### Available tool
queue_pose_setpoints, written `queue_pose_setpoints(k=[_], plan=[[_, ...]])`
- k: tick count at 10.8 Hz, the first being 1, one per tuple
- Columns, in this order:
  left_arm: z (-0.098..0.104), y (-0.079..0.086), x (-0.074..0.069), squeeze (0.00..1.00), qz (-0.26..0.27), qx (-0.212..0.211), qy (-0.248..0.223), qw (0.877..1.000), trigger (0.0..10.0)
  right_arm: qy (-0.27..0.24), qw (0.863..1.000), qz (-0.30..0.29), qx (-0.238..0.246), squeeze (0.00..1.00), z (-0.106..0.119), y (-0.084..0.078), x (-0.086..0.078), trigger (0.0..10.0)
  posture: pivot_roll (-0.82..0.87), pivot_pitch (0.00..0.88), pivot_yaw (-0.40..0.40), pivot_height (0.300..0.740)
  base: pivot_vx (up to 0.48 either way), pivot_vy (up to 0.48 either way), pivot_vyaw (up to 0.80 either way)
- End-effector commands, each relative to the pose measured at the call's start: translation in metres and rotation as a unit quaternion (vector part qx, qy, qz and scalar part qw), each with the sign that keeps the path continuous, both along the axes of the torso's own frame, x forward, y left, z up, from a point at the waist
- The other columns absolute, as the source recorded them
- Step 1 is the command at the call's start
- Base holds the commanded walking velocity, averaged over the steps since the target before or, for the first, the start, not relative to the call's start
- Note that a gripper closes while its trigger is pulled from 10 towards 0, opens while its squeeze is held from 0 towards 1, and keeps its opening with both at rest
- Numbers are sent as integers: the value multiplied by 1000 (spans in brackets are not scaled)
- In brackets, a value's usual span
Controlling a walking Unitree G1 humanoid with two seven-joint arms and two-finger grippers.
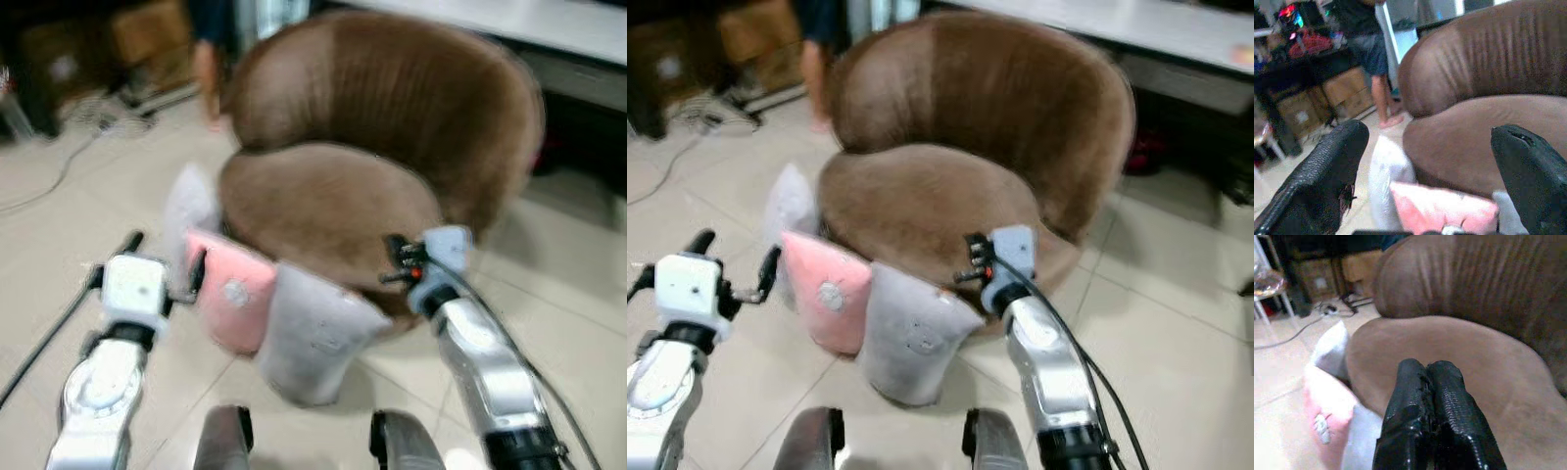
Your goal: Move the pillow to the sofa from floor
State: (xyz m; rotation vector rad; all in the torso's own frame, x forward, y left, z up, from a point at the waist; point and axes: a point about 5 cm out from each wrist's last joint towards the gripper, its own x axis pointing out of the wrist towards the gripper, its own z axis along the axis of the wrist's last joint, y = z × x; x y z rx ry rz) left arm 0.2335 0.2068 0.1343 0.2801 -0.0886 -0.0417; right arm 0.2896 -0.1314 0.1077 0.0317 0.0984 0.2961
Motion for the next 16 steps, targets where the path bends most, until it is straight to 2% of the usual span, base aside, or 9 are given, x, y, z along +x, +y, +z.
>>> queue_pose_setpoints(k=[1,12,16], plan=[[0,-6,0,0,-17,-6,3,1000,10000,1,1000,-15,-6,0,-1,-9,0,10000,-8,0,-13,586,296,0,0],[0,-8,1,0,-33,9,4,999,10000,3,1000,-5,7,0,-4,-5,-2,10000,-11,0,2,586,269,0,0],[-1,-9,1,0,-39,22,9,999,10000,18,999,10,25,0,-9,0,2,10000,-14,0,13,546,0,0,0]])
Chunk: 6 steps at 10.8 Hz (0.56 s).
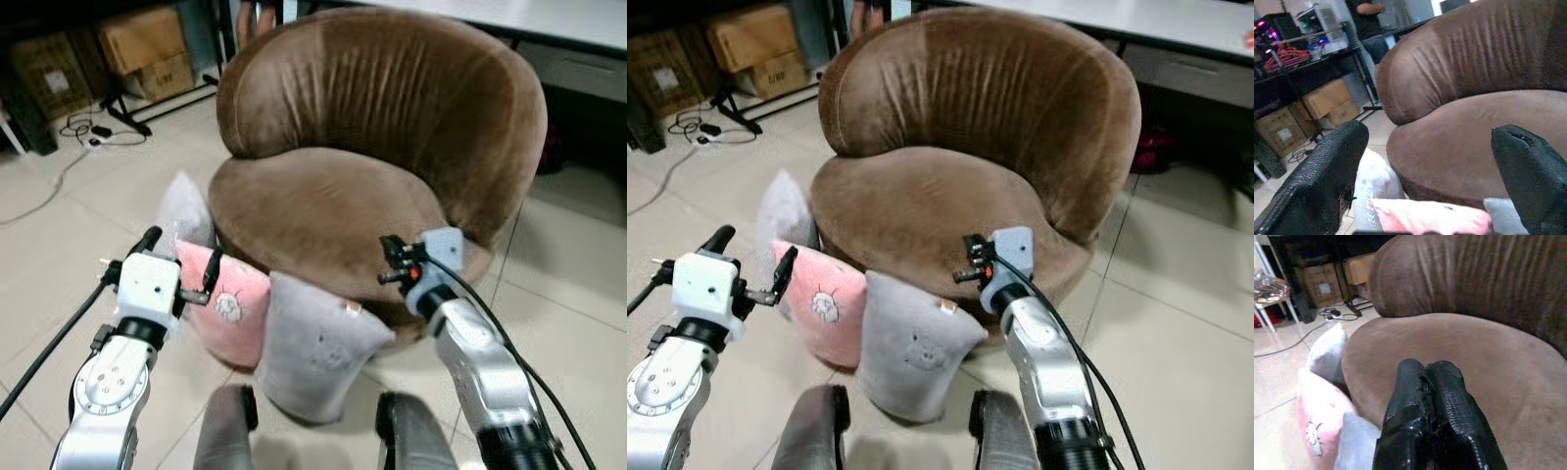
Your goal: Move the pillow to the sofa from floor
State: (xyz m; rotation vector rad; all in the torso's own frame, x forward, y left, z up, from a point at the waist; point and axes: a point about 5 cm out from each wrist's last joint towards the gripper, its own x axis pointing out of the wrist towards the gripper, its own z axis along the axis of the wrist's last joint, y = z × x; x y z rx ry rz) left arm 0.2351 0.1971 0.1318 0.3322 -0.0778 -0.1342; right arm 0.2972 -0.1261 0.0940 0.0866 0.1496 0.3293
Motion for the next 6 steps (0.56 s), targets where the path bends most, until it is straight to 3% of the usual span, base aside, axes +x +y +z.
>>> queue_pose_setpoints(k=[1,4,6], plan=[[-4,-10,2,0,-32,17,10,999,10000,20,1000,-4,3,0,-9,-2,4,10000,-9,0,9,526,0,0,0],[-4,-11,-4,0,-30,8,19,999,10000,32,999,24,2,0,-10,16,14,10000,13,0,-11,486,0,0,0],[-3,-7,-9,0,-17,6,22,1000,10000,58,998,21,20,0,-23,19,15,10000,57,0,-32,486,0,0,0]])
